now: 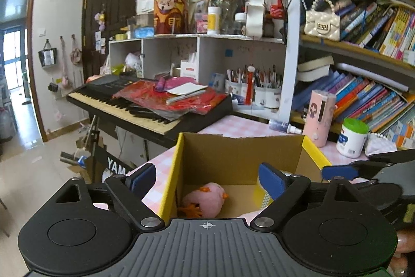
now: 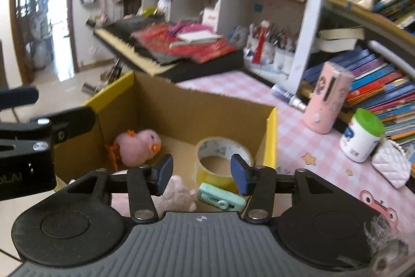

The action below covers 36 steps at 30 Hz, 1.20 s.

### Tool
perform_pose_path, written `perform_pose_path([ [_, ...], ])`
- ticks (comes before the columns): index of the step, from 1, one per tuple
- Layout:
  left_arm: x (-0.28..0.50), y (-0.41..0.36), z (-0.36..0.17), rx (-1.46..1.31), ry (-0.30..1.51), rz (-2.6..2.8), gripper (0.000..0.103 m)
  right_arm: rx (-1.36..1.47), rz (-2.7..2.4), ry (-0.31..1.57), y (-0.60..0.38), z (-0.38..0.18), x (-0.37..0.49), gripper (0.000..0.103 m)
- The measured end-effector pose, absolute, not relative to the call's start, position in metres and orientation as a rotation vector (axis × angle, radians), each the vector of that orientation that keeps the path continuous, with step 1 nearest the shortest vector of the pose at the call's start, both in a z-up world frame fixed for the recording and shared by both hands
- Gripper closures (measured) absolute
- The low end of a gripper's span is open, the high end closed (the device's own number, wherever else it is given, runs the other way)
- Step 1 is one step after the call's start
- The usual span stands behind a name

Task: Organize objects
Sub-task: 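Lower both grippers into the box and open them, then withdraw both grippers from the box toward the grey toy car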

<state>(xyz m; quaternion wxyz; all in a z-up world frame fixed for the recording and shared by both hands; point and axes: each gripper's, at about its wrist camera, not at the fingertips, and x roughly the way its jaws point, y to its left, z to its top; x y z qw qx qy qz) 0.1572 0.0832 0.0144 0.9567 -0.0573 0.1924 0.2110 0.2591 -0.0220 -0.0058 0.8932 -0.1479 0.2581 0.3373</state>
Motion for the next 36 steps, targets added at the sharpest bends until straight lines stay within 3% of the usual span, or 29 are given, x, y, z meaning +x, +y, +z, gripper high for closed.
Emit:
perform_pose_path([
  [17,0.088,0.084,0.005,-0.181,0.433,0.432,0.007,-0.288,0.545,0.456,-0.05,-0.002,0.169,0.022],
  [36,0.015,0.069,-0.008,-0.163,0.541,0.358,0.007,-0.273,0.475,0.57,-0.069,-0.024,0.074,0.014],
])
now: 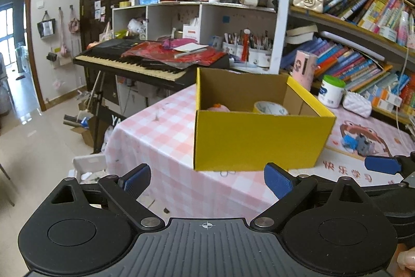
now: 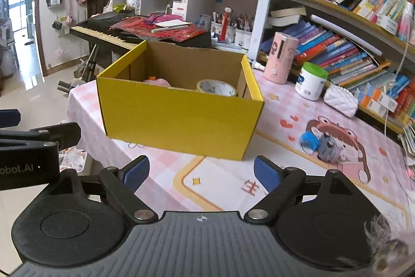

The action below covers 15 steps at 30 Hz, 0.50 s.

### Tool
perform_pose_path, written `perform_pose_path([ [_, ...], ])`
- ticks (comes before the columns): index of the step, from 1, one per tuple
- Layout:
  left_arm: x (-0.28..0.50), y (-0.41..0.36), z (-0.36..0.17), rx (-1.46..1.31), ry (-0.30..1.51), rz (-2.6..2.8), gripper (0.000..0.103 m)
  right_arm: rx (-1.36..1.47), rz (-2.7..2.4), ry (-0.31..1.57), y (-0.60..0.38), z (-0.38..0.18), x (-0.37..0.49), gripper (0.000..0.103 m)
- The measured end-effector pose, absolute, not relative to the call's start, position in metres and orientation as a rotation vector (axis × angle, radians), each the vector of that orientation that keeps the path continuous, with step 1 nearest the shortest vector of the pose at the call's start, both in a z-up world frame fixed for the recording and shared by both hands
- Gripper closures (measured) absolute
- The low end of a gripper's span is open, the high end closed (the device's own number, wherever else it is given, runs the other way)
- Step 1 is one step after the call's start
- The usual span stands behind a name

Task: Organize objects
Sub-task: 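Withdraw both grippers from the box toward the grey toy car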

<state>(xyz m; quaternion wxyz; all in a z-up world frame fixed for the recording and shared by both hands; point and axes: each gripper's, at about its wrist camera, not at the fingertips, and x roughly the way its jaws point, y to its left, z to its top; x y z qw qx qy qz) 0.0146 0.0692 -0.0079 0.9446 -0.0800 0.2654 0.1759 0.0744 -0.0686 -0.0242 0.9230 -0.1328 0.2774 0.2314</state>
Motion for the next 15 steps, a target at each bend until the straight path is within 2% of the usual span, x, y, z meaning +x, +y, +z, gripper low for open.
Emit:
perform_pose_path([
  [15,-0.003,0.043,-0.019,-0.142,0.583,0.231,0.007,-0.23,0.337,0.616,-0.108,-0.037,0.035,0.012],
])
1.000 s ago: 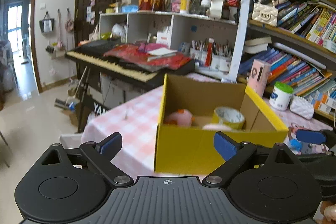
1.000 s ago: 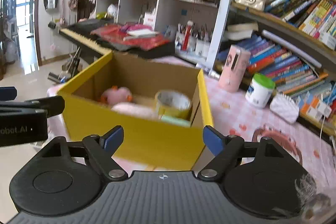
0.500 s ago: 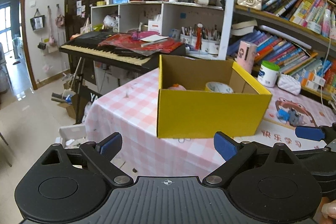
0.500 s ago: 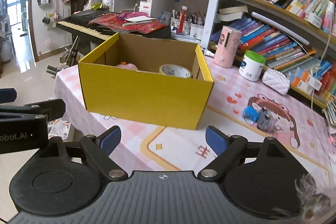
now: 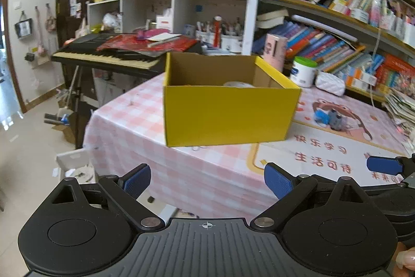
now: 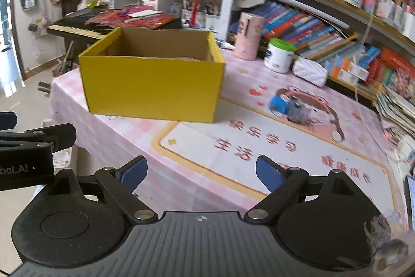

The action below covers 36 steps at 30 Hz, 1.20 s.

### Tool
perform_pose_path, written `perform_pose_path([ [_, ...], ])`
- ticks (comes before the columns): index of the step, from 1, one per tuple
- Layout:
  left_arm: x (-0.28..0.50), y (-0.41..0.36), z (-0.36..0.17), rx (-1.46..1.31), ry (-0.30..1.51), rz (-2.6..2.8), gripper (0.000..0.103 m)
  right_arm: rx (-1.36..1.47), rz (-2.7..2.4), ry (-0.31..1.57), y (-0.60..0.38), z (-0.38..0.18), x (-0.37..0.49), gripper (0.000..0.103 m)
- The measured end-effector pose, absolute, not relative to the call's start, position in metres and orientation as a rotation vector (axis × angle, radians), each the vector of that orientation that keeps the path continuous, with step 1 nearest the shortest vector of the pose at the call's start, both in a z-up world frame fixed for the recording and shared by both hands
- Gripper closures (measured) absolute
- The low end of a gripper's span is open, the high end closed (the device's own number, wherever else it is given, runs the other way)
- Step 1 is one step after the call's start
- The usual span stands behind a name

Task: Organize objects
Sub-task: 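Withdraw both grippers from the box toward the grey toy car, then reach the right gripper down to the grey toy car with blue part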

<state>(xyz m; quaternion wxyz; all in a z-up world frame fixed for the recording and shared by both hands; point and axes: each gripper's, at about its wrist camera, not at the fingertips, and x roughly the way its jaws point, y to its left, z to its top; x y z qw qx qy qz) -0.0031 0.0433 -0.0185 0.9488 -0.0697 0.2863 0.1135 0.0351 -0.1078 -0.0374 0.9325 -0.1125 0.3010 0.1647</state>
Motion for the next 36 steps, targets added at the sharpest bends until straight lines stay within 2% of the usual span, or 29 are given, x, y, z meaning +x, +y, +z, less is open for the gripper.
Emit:
perform_pose_path([
  [18,0.043,-0.015,-0.023,-0.081,0.618,0.055,0.007,-0.154,0.146,0.649,-0.177,-0.041,0.058,0.01],
  [36,0.122,-0.071,-0.027,-0.085,0.648,0.023,0.007,-0.148,0.116,0.689,-0.239,-0.043,0.139,0.01],
])
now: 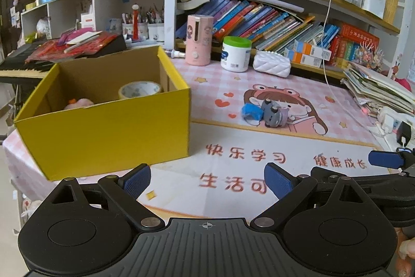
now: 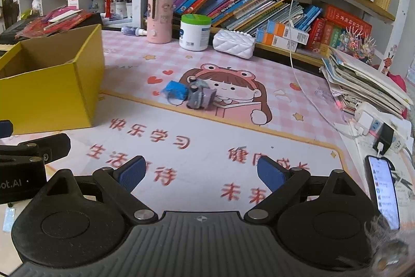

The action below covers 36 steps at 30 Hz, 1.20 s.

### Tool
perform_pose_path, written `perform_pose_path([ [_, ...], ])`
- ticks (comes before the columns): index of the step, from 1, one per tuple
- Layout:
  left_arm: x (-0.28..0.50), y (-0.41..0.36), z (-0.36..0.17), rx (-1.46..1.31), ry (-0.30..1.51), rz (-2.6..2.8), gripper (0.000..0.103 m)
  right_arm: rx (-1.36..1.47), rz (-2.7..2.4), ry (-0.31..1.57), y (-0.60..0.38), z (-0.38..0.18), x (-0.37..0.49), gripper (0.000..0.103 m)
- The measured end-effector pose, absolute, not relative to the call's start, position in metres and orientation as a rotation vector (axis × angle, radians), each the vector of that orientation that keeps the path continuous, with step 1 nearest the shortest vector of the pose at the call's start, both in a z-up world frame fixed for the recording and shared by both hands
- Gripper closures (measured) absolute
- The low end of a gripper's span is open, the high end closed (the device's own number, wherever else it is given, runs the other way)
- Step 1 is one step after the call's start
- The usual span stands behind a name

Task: Organize objects
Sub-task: 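Reach the right gripper down to the grey toy car with blue part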

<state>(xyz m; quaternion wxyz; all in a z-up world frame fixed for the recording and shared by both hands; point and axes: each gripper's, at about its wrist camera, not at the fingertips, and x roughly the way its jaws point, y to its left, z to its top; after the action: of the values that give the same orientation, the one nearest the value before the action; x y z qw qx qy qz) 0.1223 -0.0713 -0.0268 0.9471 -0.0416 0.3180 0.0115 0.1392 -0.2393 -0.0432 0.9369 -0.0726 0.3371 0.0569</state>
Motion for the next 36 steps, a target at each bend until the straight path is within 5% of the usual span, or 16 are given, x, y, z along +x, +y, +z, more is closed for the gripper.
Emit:
perform_pose_path([
  [23,0.195,-0.125,-0.034,-0.098,0.654,0.101,0.008,-0.162,0.206,0.726,-0.294,-0.058,0.234,0.013],
  [36,0.219,-0.134,-0.035,-0.069,0.66,0.125,0.009,-0.148,0.262,0.725,-0.301,-0.068,0.273,0.024],
])
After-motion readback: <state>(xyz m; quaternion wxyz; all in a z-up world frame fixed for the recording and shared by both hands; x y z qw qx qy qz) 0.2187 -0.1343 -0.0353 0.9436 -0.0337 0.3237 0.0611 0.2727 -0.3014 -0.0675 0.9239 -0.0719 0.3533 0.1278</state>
